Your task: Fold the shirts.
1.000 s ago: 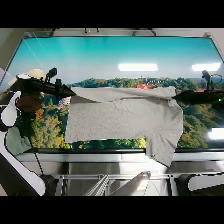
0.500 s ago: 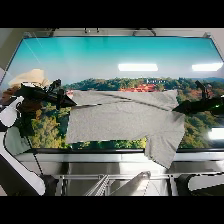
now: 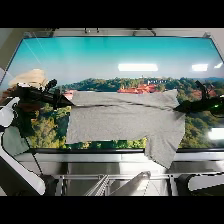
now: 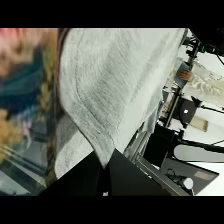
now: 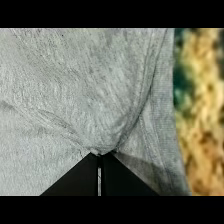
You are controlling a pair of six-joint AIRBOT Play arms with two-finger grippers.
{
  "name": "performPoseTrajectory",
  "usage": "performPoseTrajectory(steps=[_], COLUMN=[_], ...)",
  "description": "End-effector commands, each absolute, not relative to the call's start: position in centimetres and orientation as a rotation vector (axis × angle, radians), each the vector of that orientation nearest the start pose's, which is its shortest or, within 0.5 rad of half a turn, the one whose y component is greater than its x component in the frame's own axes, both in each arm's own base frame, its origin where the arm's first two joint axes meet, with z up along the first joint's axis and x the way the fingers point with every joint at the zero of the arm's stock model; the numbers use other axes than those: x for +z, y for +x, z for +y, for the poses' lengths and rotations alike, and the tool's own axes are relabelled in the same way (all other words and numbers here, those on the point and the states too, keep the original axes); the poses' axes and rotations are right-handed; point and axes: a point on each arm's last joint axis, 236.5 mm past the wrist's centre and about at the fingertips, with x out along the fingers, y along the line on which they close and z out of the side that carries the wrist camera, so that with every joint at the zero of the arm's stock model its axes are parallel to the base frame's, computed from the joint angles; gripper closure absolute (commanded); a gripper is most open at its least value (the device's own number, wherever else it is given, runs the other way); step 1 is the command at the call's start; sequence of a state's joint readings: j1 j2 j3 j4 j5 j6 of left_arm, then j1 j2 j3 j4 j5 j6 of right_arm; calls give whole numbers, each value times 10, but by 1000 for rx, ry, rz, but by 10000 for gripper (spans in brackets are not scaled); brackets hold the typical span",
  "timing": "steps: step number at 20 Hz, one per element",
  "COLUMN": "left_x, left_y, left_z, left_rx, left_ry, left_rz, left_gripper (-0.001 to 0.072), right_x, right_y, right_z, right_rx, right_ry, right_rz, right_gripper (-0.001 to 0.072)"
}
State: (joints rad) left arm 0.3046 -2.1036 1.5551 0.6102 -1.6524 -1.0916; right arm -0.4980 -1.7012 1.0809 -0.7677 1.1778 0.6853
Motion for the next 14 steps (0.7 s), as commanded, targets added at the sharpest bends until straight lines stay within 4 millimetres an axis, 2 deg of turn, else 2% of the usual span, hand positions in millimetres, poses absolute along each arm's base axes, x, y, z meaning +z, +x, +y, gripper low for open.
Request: performPoseTrajectory(steps=[1, 2, 3, 4, 5, 6, 8, 11, 12, 14], left_x=[-88, -87, -85, -84, -81, -75, -57, -40, -39, -51], left_y=[426, 428, 430, 431, 434, 434, 423, 403, 395, 361], left_z=[-64, -67, -70, -72, -71, -71, -66, -57, -55, -42], left_rx=[-802, -809, -816, -820, -824, -833, -854, -824, -798, -679], left_ry=[-879, -862, -848, -838, -831, -826, -862, -948, -945, -853], left_rz=[1546, 1544, 1542, 1539, 1531, 1533, 1604, 1683, 1681, 1739], left_gripper=[700, 698, 639, 482, 453, 453, 453, 454, 455, 455], right_x=[-111, -111, -111, -111, -111, -110, -97, -65, -56, -38], right_y=[390, 391, 391, 391, 391, 391, 391, 381, 376, 367], right_z=[-33, -33, -33, -33, -33, -33, -33, -45, -56, -85], right_rx=[479, 479, 479, 479, 478, 471, 478, 462, 420, 308], right_ry=[516, 519, 519, 519, 520, 530, 523, 441, 401, 378], right_rz=[1219, 1216, 1217, 1216, 1217, 1220, 1206, 1205, 1209, 1196], right_gripper=[695, 694, 694, 694, 693, 672, 454, 454, 454, 454])
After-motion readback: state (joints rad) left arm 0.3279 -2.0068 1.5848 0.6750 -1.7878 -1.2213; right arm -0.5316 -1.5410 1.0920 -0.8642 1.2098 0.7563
